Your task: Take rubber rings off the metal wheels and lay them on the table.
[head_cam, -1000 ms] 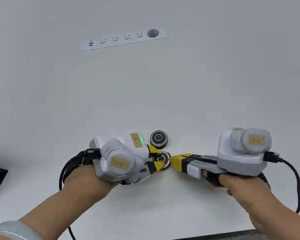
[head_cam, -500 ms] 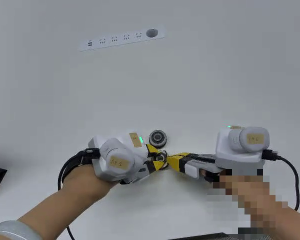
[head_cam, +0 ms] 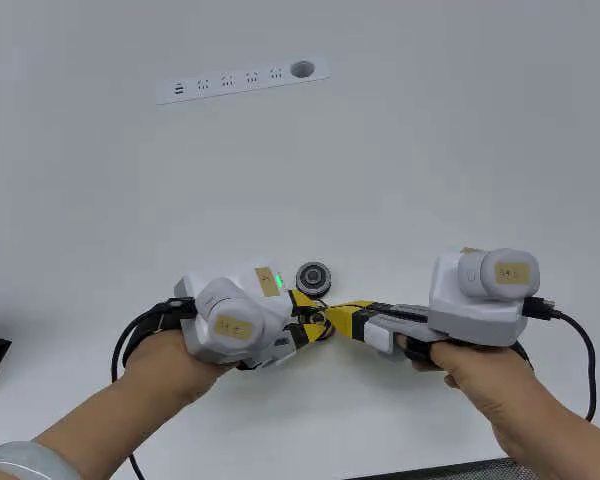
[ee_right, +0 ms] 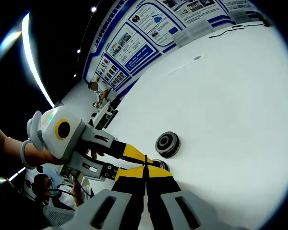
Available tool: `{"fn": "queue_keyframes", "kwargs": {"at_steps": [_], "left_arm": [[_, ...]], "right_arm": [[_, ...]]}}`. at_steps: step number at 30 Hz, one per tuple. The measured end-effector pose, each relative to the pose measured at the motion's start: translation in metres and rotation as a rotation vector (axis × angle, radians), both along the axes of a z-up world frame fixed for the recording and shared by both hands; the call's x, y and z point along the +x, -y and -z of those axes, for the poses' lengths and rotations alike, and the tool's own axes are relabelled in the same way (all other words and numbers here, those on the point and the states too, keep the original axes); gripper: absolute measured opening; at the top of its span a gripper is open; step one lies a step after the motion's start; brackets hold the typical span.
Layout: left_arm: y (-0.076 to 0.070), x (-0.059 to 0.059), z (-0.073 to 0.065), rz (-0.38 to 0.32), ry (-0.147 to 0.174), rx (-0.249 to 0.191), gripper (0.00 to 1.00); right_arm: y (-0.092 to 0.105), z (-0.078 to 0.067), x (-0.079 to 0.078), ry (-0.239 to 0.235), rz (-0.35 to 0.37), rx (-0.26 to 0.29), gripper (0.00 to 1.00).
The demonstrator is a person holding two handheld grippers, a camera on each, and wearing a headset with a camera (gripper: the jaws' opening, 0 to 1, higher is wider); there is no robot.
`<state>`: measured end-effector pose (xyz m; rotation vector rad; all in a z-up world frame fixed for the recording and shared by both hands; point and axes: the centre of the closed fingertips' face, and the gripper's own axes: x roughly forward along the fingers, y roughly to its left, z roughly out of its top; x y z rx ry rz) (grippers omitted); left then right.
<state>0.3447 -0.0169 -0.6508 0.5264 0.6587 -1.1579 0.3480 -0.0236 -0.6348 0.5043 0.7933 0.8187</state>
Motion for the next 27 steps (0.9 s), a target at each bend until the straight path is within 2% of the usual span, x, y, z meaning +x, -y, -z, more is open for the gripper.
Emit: {"fn": "queue_keyframes", "kwargs": {"at_steps": [1,4,11,13,17,19,21,27], "left_arm": [[0.0,0.0,0.0,-0.01,-0.009,-0.014,0.12],[-0.001,-0.002,0.0,-0.006,-0.007,-0.018,0.14],[0.0,-0.006,-0.01,-0.012,0.013,-0.059,0.19],[-0.001,-0.008,-0.011,-0.009,0.016,-0.067,0.23],[-0.005,-0.011,-0.012,-0.008,0.023,-0.07,0.24],[-0.004,-0.012,-0.014,-0.011,0.026,-0.084,0.24],[-0.001,-0.015,-0.02,-0.007,0.028,-0.119,0.24],[-0.001,-0.016,-0.032,-0.019,0.066,-0.17,0.27]], "right_arm": [[0.001,0.0,0.0,0.0,0.004,-0.001,0.01],[0.001,0.0,-0.001,-0.001,0.004,-0.005,0.01],[0.001,0.001,-0.001,-0.005,0.014,-0.012,0.01],[0.002,0.001,0.0,-0.007,0.018,-0.009,0.01],[0.003,0.0,0.0,-0.008,0.021,-0.008,0.01],[0.004,0.0,0.0,-0.007,0.023,-0.009,0.01],[0.005,-0.001,0.0,-0.009,0.026,-0.009,0.01],[0.006,-0.001,-0.002,-0.011,0.027,-0.011,0.01]]}}
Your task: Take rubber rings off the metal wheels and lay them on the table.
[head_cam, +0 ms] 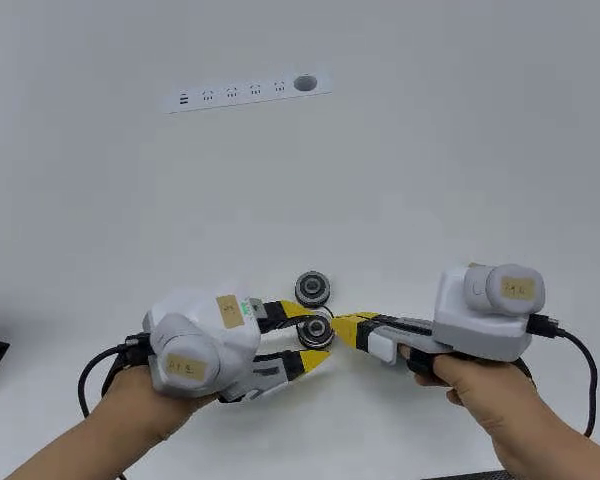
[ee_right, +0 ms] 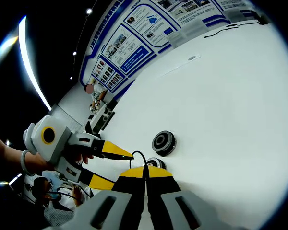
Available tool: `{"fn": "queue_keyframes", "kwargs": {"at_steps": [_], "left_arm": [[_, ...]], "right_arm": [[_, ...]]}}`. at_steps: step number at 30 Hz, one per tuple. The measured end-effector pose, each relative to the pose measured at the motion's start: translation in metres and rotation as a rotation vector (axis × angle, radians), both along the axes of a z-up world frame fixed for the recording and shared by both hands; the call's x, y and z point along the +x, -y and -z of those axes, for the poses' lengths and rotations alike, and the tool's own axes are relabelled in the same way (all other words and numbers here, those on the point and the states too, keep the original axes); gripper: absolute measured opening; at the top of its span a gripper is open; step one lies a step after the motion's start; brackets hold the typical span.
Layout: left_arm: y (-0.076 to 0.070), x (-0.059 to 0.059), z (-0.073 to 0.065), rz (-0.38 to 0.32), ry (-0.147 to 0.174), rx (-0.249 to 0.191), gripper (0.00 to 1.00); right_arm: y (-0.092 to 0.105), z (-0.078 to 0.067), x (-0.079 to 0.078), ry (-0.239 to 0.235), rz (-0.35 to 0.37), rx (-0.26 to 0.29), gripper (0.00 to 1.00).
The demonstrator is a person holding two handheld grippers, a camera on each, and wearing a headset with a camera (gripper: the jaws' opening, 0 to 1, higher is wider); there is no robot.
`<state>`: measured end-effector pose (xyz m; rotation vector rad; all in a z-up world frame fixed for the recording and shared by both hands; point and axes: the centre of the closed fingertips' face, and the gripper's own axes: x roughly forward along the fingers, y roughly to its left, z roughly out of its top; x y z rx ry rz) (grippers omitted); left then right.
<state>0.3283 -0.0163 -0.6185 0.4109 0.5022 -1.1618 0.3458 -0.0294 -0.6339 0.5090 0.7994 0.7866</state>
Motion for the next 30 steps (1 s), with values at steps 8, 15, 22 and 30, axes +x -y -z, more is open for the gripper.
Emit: {"fn": "queue_keyframes", "kwargs": {"at_steps": [8,15,22,30], "left_arm": [[-0.012,0.007,0.001,-0.048,0.015,0.004,0.34],[-0.019,0.01,0.003,-0.085,0.007,-0.004,0.41],[-0.025,0.012,0.003,-0.132,-0.008,-0.029,0.5],[-0.035,0.011,0.004,-0.187,-0.022,-0.055,0.59]], "right_arm": [[0.003,-0.002,-0.003,-0.002,0.003,0.0,0.02],[0.013,-0.007,-0.004,-0.004,0.028,-0.001,0.02],[0.029,-0.007,-0.001,-0.008,0.066,-0.013,0.02],[0.049,-0.003,0.009,-0.032,0.131,-0.036,0.02]]}}
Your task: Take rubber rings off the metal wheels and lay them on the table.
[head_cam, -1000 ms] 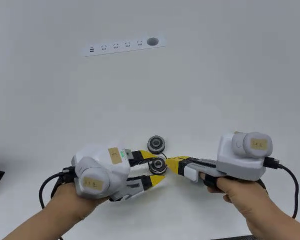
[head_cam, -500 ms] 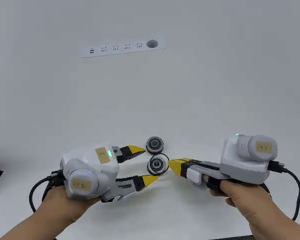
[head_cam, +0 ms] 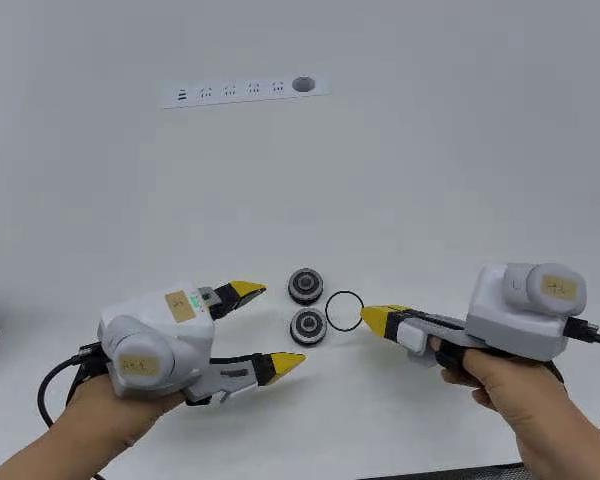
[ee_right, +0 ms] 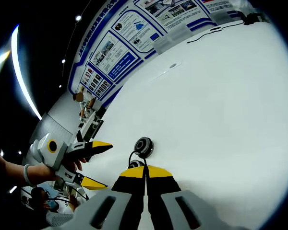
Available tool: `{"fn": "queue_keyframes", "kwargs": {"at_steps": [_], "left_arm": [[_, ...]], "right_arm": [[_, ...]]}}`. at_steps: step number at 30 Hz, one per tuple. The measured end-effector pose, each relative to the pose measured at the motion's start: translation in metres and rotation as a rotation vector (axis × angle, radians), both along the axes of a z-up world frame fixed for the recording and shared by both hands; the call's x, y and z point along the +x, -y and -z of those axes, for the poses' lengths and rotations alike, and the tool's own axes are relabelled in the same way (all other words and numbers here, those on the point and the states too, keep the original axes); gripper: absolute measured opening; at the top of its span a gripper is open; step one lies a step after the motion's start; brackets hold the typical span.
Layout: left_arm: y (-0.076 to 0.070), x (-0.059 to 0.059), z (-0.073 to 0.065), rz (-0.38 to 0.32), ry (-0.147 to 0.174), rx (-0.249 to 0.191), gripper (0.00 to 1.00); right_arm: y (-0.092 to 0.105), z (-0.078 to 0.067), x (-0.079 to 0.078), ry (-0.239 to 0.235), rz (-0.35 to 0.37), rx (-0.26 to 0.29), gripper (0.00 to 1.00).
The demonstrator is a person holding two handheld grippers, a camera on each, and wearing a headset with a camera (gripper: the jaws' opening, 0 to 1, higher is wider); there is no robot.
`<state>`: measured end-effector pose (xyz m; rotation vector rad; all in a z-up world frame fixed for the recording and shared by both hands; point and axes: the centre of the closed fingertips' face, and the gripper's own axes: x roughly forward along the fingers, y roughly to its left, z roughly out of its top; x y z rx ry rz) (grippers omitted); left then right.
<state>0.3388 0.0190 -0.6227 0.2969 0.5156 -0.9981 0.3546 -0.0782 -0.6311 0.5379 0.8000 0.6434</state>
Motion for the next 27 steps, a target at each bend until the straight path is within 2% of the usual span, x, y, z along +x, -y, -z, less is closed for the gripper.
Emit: {"fn": "queue_keyframes", "kwargs": {"at_steps": [7,15,22,27], "left_arm": [[-0.007,-0.002,0.003,-0.032,-0.015,0.001,0.62],[-0.015,0.001,0.001,-0.094,-0.019,-0.032,0.7],[-0.016,-0.003,0.004,-0.098,-0.032,-0.032,0.69],[-0.017,-0.004,0.005,-0.102,-0.036,-0.034,0.69]], "right_arm": [[0.01,0.007,0.004,-0.026,0.033,-0.029,0.02],[0.022,0.022,0.005,-0.082,0.08,-0.078,0.02],[0.024,0.034,0.006,-0.127,0.082,-0.129,0.02],[0.023,0.033,0.007,-0.117,0.08,-0.141,0.02]]}}
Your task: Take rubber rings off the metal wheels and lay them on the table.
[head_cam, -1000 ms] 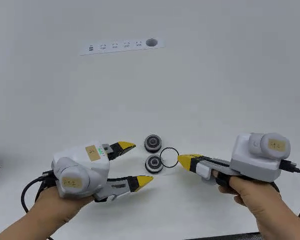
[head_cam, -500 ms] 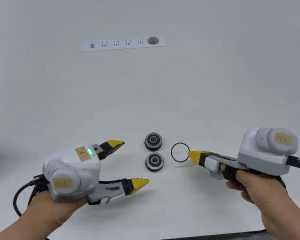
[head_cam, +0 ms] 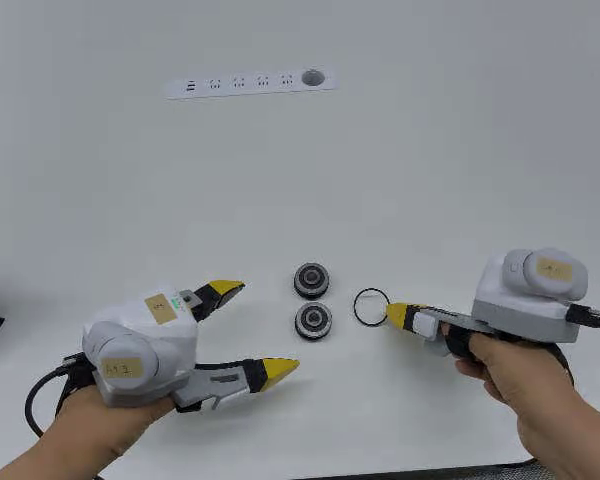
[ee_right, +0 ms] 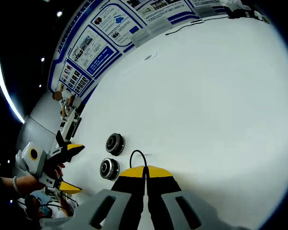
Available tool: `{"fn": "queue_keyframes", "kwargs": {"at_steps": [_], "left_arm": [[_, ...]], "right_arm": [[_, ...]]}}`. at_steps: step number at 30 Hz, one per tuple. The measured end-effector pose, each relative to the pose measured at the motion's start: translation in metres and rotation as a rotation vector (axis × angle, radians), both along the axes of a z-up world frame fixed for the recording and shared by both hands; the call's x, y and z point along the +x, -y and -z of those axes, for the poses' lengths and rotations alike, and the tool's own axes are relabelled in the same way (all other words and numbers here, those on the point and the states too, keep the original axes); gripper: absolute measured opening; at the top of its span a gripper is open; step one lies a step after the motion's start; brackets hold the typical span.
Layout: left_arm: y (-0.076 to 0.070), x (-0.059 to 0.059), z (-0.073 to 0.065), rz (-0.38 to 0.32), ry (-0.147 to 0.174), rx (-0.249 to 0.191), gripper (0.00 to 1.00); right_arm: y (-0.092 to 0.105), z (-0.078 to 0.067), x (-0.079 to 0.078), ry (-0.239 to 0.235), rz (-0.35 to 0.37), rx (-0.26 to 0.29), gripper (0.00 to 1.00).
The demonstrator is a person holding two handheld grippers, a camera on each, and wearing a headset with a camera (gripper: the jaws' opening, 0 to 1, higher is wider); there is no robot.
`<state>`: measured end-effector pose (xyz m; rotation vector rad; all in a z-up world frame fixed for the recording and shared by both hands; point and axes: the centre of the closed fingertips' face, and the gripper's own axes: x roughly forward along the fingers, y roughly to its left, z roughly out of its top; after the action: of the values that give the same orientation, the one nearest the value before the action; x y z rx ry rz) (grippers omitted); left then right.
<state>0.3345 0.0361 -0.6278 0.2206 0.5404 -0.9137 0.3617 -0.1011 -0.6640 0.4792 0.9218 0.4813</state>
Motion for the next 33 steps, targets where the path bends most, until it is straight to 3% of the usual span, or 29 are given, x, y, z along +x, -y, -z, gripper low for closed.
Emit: {"fn": "queue_keyframes", "kwargs": {"at_steps": [12,27,33], "left_arm": [[-0.003,0.001,0.002,0.0,-0.005,0.006,0.67],[-0.005,0.003,0.0,0.0,-0.005,0.01,0.66],[-0.006,0.003,0.0,0.006,0.0,0.02,0.63]], "right_arm": [[0.001,0.002,0.003,0.037,-0.042,-0.045,0.07],[-0.002,-0.001,-0.002,0.104,-0.124,-0.117,0.21],[-0.007,-0.012,-0.004,0.134,-0.134,-0.089,0.26]]}}
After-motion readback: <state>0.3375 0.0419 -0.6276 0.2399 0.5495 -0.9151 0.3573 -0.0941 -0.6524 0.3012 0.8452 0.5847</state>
